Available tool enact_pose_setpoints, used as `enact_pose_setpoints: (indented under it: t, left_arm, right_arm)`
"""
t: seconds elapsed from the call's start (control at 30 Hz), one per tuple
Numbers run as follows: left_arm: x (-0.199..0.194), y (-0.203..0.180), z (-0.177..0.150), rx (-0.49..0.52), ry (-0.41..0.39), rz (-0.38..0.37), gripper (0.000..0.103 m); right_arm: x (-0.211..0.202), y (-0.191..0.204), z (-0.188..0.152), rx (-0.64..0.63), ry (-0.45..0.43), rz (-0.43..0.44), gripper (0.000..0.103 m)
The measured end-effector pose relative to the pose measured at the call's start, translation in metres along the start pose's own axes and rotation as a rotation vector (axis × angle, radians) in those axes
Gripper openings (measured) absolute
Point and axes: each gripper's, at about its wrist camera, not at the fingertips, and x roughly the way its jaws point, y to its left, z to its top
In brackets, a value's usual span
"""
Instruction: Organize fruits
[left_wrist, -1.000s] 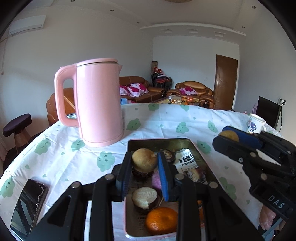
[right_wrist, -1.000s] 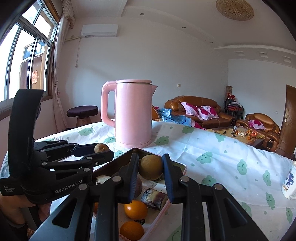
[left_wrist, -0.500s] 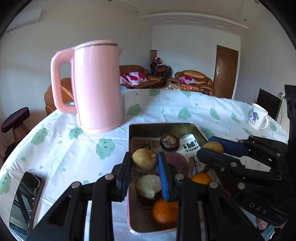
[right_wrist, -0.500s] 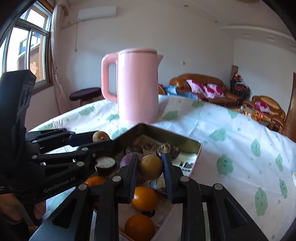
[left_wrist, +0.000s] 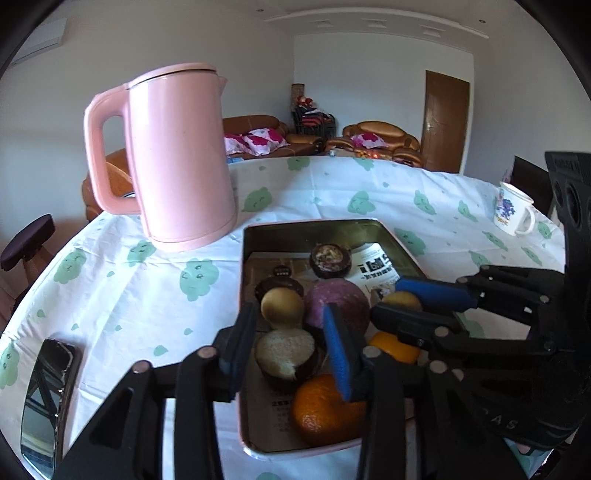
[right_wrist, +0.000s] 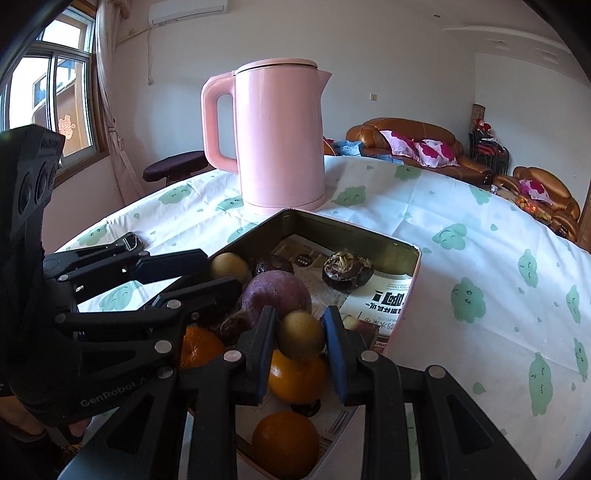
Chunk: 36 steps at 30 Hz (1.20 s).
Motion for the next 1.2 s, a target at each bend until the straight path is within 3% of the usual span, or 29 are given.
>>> enact_pose_setpoints:
  t: [0.17,0.23,0.4,0.47,0.63,0.77,1.2]
  left_arm:
    - [-0.007,0.007,0.002,-0.029,-0.017,0.030,0.066]
    - [-0.012,0.008,0.003,-0.038,-0.034,0.023,0.069]
    - [-0.027,0.004,0.008,-0.047,-0.097,0.000,0.081]
    - [-0.031,0.001,0.009,-0.046,-0.117,-0.004,0.090]
    - [-0.043,-0.006,0.014,-0.041,-0.171,-0.008,0.096]
    - [-0.049,-0.009,0.015,-0.038,-0.200,-0.006,0.101]
    - [-0.049,-0.019,0.015,-0.017,-0.198,-0.007,0.103]
  right_arm:
    - [-0.008,-0.007,-0.001,0.027,-0.026,-0.013,0.050]
    - [-0.015,-0.010,-0.001,0.042,-0.048,-0.022,0.053]
    - [-0.035,-0.014,-0.001,0.048,-0.094,-0.072,0.054]
    - [-0.046,-0.016,-0.001,0.043,-0.119,-0.119,0.054]
    - [-0.067,-0.025,-0.003,0.050,-0.172,-0.211,0.056]
    - [-0.085,-0.030,-0.004,0.060,-0.218,-0.257,0.069]
    - [-0.098,-0.043,-0.011,0.097,-0.231,-0.270,0.069]
